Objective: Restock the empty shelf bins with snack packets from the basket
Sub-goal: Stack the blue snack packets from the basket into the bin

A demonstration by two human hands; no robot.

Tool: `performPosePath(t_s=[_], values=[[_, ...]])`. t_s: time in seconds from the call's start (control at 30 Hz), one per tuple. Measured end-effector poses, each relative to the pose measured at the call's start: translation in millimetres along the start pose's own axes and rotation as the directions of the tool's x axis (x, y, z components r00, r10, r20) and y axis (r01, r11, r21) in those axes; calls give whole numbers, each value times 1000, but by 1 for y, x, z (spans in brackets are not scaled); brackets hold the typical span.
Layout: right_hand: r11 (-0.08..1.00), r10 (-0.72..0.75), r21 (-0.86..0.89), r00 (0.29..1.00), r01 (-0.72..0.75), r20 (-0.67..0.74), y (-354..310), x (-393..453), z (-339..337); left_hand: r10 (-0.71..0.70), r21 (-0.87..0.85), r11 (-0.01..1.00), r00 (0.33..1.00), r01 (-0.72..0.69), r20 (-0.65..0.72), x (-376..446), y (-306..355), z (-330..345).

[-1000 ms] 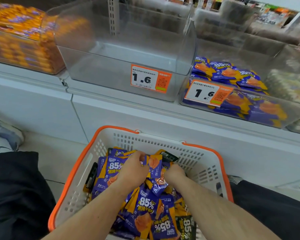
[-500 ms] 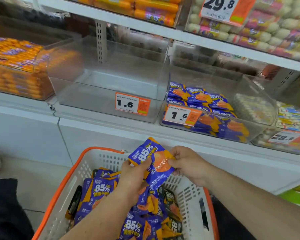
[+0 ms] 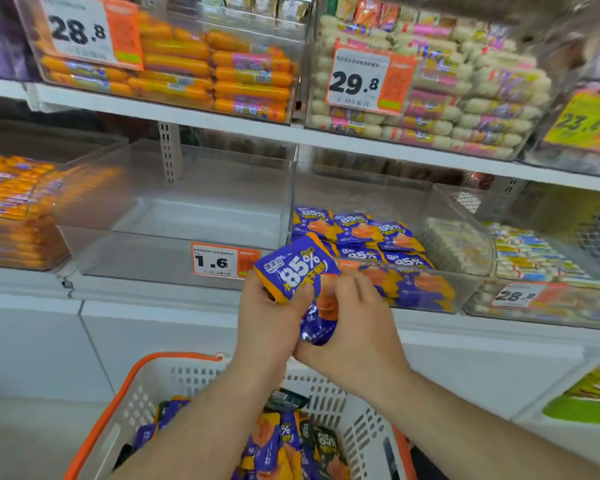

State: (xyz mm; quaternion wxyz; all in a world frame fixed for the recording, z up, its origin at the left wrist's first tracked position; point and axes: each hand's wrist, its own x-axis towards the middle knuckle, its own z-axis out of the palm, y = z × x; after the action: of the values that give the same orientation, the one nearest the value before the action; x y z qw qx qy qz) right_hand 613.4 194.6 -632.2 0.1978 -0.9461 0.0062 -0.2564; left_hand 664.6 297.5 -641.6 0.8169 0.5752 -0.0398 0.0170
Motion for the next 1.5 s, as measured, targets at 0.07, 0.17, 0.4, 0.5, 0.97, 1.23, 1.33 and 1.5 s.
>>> performPosePath(t_s=[0.07,0.17,0.4,0.5,0.97,1.23,1.33,1.5], values=[[1000,22,2,996,-22,-86,9,15,-5,74,56,995,995,-78,70,13,11,18],[995,92,60,970,-80,-226,31,45,-17,245,290,905,938,-311,244,42,28,42],[888,423,-124,892,-443,-158,117,138,-52,244,909,79,892,-408,379,124,15,49],[795,564,-223,823,-565,-73,148,169,-46,192,911,205,928,-357,320,123,12,48],[694,706,-448,656,-564,267,192,198,-7,248,906,184,910,-381,332,127,2,46],[718,676,-435,692,-543,253,191,195,-13,234,900,182,907,-395,350,125,4,46],[718,666,-394,730,-573,152,176,190,-19,202,895,209,913,-394,355,125,7,46],[935,83,-312,958,-170,-274,116,142,-12,359,833,226,838,-505,411,114,11,36]])
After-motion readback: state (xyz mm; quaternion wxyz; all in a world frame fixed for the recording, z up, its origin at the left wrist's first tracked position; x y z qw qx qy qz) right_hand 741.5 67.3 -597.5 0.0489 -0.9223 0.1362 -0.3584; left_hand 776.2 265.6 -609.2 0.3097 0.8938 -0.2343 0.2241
